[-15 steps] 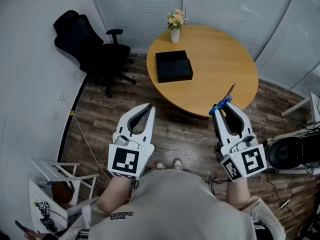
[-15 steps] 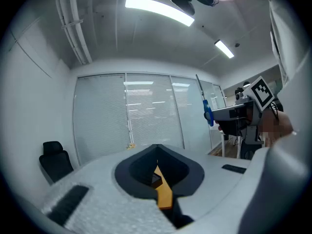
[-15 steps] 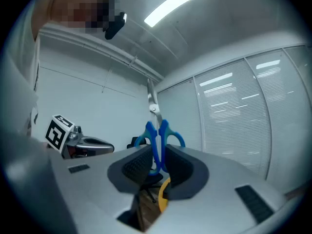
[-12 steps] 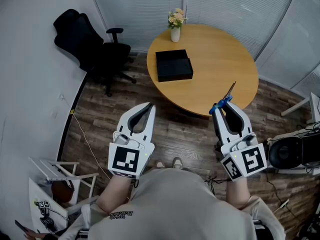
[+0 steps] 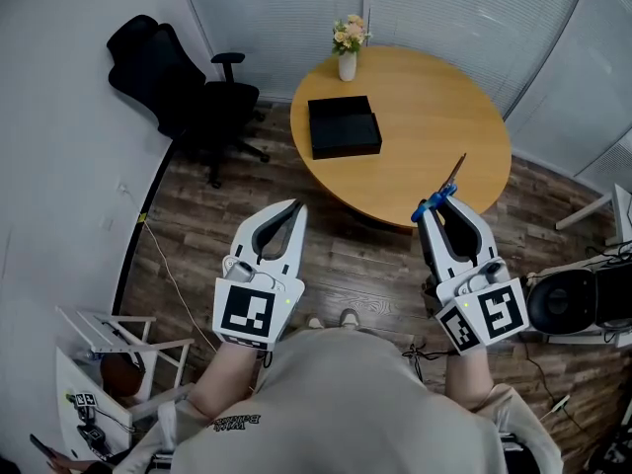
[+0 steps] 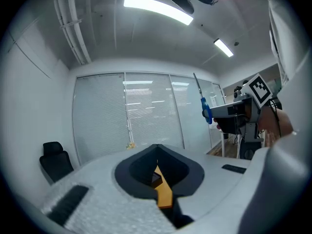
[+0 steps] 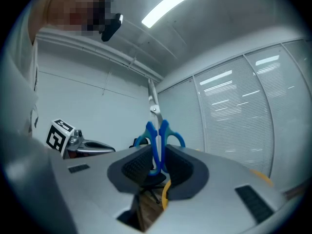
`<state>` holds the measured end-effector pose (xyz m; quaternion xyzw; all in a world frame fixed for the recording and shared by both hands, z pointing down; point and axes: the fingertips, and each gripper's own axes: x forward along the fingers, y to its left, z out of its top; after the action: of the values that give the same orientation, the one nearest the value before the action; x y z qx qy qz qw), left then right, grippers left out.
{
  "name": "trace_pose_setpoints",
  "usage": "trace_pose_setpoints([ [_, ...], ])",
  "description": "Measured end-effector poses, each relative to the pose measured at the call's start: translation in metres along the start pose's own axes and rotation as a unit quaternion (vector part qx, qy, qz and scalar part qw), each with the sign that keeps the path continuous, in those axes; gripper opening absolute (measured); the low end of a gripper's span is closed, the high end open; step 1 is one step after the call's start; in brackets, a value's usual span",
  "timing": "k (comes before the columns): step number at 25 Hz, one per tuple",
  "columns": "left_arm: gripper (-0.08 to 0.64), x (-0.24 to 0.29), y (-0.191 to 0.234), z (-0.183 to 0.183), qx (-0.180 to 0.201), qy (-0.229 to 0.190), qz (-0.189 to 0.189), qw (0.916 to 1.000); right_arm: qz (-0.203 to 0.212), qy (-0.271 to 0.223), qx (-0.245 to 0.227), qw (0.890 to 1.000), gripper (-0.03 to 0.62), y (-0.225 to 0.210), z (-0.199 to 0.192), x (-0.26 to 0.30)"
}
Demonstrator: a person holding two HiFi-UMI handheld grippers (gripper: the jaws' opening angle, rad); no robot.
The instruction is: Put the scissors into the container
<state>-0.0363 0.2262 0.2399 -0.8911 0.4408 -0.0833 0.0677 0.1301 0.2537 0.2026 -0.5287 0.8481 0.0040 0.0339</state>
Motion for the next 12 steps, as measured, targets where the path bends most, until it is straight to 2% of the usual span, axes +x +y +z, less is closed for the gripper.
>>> trace_pose_setpoints([
  [12,0.021,0.006,-0.01,-0.004,0.008,0.0,0.002,1.0,0.013,0.013,-0.002,1.0,0.094,-0.01,-0.012,-0.002],
])
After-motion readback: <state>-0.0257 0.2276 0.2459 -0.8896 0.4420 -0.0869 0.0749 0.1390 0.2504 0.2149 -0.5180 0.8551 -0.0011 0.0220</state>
